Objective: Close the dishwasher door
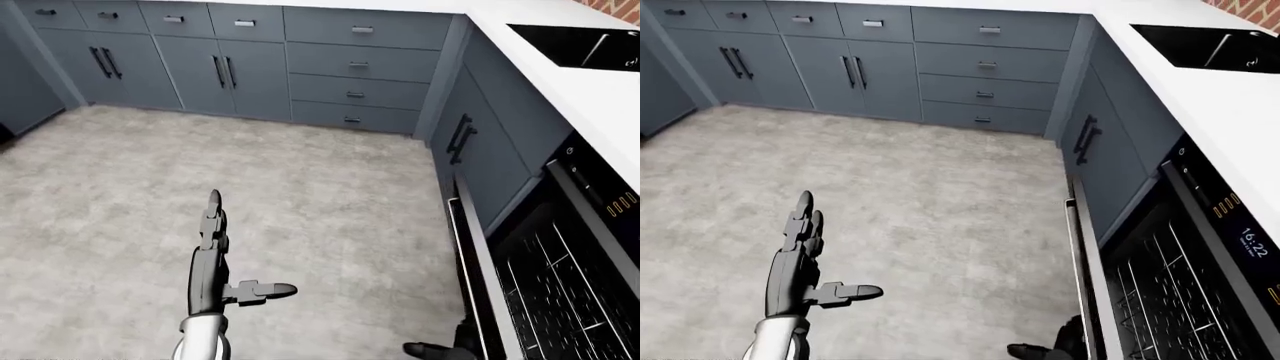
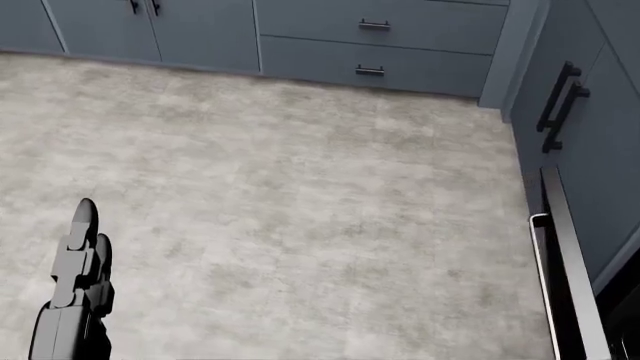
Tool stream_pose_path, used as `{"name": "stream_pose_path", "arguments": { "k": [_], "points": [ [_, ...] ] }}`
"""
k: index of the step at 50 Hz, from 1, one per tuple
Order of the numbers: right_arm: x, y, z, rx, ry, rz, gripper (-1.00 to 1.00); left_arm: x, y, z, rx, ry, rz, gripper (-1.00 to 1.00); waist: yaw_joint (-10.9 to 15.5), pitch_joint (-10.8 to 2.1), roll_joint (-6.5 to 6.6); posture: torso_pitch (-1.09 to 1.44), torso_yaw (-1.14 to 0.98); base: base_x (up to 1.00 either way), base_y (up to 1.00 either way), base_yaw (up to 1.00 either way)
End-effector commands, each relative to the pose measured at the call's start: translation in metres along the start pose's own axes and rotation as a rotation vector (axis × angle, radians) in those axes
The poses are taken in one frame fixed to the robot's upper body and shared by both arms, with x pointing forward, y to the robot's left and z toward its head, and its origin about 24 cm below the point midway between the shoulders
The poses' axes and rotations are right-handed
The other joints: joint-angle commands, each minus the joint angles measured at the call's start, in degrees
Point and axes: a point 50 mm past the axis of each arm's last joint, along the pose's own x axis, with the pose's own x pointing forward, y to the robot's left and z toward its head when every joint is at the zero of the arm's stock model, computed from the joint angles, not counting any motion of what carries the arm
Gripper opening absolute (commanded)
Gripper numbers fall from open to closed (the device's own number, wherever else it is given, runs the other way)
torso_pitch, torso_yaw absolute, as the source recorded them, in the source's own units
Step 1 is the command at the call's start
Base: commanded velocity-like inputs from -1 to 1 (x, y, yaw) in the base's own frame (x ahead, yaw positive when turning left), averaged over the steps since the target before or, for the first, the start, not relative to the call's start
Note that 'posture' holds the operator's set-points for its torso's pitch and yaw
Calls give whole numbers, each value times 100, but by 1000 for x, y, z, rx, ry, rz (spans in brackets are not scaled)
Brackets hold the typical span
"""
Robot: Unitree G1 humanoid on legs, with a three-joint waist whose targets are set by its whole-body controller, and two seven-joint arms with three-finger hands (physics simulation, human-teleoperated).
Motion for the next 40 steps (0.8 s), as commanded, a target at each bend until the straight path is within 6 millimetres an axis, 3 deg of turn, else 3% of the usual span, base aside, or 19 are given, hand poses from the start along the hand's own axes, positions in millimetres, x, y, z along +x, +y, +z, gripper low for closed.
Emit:
{"name": "stream_pose_path", "arguments": {
  "k": [1,30,40],
  "points": [
    [9,-28,-11,23,75,-131,100,2,1,15,-3,-84,5,100,-71,-27,-16,0,0,0,0,0],
    [15,-57,-22,23,78,-239,100,3,1,14,2,-82,7,100,-106,-115,-33,0,0,0,0,0],
    [18,-71,-24,23,77,-267,100,3,1,14,1,-83,8,100,-154,-62,-22,0,0,0,0,0]
  ]
}}
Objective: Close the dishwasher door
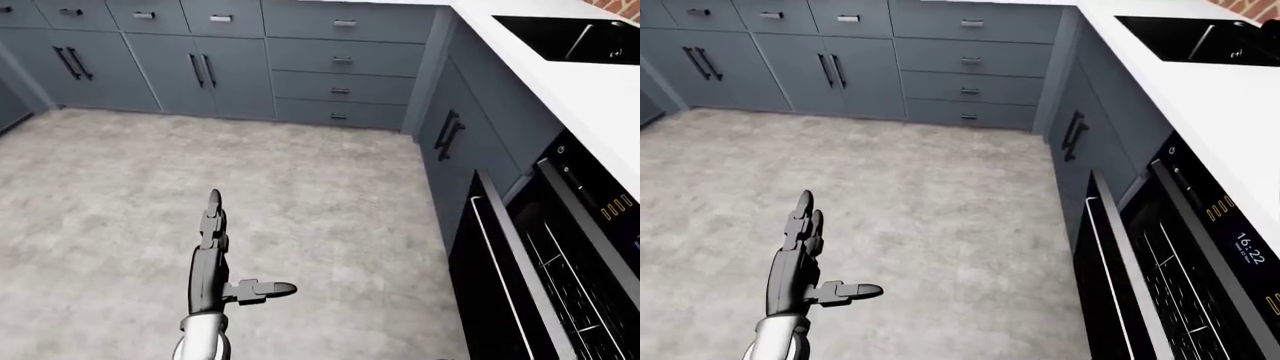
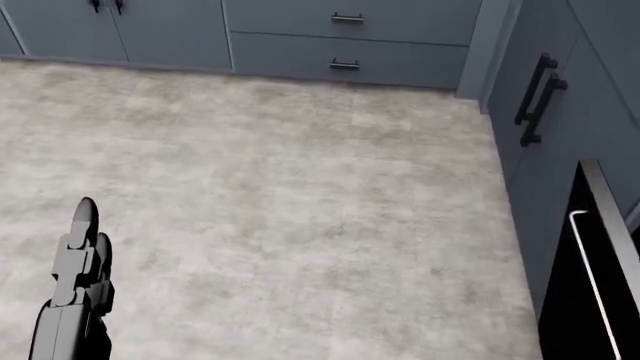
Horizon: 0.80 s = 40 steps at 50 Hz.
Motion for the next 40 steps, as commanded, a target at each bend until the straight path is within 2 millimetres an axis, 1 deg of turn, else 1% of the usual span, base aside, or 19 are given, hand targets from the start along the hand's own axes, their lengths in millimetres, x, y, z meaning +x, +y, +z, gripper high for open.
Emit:
{"name": "stream_pose_path", "arguments": {
  "k": [1,9,18,40],
  "points": [
    [9,-21,6,31,-6,-101,100,2,1,15,-2,-84,6,100,-40,-68,-47,0,0,0,0,0],
    [14,-31,8,33,-19,-123,100,2,1,15,-1,-83,6,100,-64,0,-37,0,0,0,0,0],
    [19,-43,10,33,-31,-142,100,2,0,15,-1,-84,6,100,-65,39,-18,0,0,0,0,0],
    [27,-72,2,62,-18,-186,100,1,-3,13,3,-81,0,100,-37,31,-19,0,0,0,0,0]
  ]
}}
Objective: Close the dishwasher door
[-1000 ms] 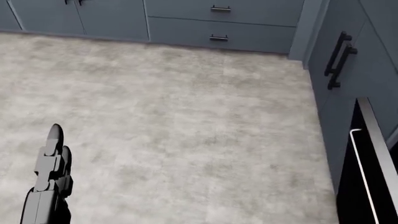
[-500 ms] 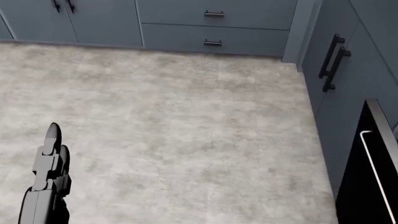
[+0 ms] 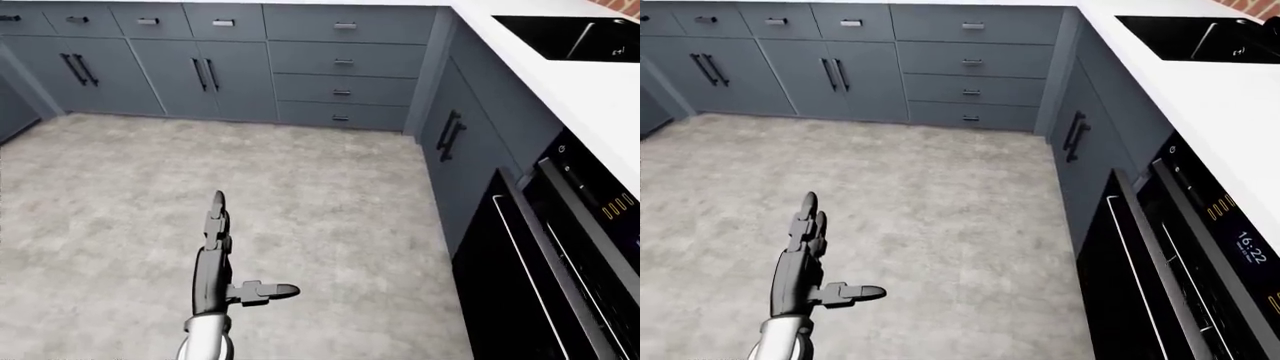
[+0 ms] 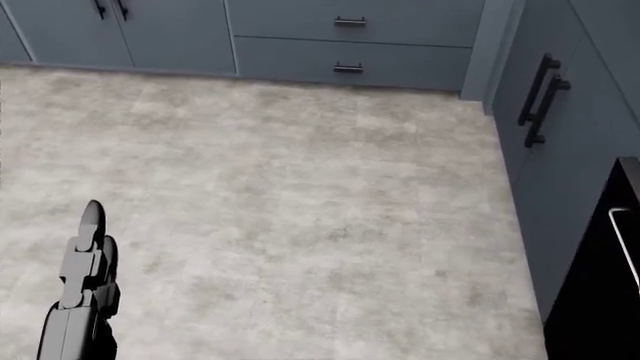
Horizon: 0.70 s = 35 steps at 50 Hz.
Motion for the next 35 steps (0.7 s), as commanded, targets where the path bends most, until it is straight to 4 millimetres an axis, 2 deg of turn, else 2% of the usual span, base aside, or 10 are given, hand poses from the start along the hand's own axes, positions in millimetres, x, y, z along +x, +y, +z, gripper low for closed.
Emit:
{"name": "stream_pose_path", "arguments": {
  "k": [1,24,35],
  "points": [
    [9,-28,2,47,0,-146,100,2,1,15,-1,-85,9,100,-62,-76,-113,0,0,0,0,0],
    [16,-52,2,66,11,-195,100,2,-1,13,3,-84,3,100,-79,-57,-125,0,0,0,0,0],
    [19,-72,-8,89,28,-223,100,0,-2,14,5,-85,2,100,-88,-38,-106,0,0,0,0,0]
  ]
}}
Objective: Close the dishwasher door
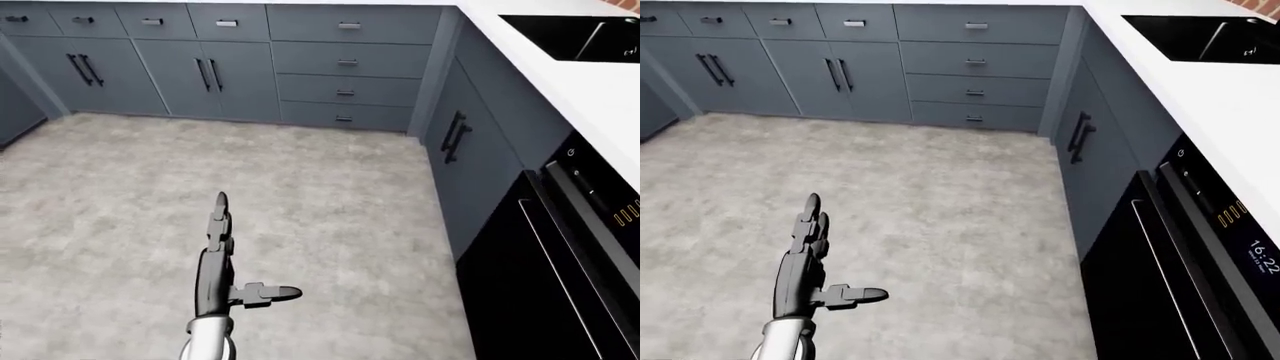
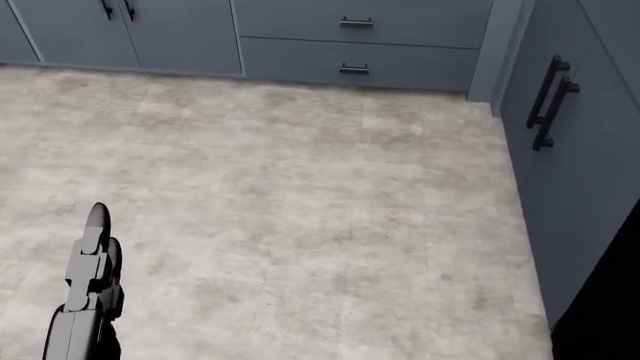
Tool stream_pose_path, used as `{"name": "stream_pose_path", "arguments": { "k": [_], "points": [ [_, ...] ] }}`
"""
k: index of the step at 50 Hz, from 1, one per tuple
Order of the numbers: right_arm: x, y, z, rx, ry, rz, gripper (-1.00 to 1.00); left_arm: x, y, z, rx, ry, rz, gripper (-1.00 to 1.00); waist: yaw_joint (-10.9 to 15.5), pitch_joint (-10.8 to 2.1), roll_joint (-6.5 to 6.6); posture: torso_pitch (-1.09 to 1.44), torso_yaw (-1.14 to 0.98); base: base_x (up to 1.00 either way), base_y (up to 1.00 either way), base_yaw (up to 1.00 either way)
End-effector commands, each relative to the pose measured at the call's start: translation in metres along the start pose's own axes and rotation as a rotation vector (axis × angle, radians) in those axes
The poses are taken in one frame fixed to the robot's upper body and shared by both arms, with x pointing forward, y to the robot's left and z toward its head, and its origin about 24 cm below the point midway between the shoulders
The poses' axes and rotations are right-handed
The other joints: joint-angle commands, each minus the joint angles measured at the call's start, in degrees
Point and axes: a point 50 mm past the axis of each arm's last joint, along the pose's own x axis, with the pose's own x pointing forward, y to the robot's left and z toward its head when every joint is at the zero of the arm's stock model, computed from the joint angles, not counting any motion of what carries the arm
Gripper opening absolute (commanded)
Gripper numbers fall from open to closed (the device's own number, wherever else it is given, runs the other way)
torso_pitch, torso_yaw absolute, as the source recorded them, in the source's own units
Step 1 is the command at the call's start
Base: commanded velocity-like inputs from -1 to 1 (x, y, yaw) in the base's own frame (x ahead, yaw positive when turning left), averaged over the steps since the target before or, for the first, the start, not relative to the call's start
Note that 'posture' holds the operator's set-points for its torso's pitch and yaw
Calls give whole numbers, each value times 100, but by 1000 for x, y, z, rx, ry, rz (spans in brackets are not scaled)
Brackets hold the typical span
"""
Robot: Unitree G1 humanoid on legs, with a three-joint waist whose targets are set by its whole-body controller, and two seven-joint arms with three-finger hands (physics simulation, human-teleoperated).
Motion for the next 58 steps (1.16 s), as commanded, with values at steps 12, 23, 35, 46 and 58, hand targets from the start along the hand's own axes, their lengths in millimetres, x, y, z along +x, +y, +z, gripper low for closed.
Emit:
{"name": "stream_pose_path", "arguments": {
  "k": [12,23,35,46,58],
  "points": [
    [12,-47,3,81,-12,-192,100,2,2,16,-4,-87,11,100,-115,-53,-117,0,0,0,0,0],
    [13,-58,-1,91,2,-216,100,2,2,16,-5,-87,10,100,-151,-40,-88,0,0,0,0,0],
    [15,-72,-5,103,25,-244,100,1,2,16,-4,-88,10,100,-164,-40,-68,0,0,0,0,0],
    [16,-80,-10,111,41,-259,100,1,3,17,-5,-90,12,100,-158,-52,-50,0,0,0,0,0],
    [16,-83,-13,111,44,-267,100,0,4,18,-5,-91,13,100,-167,-61,-32,0,0,0,0,0]
  ]
}}
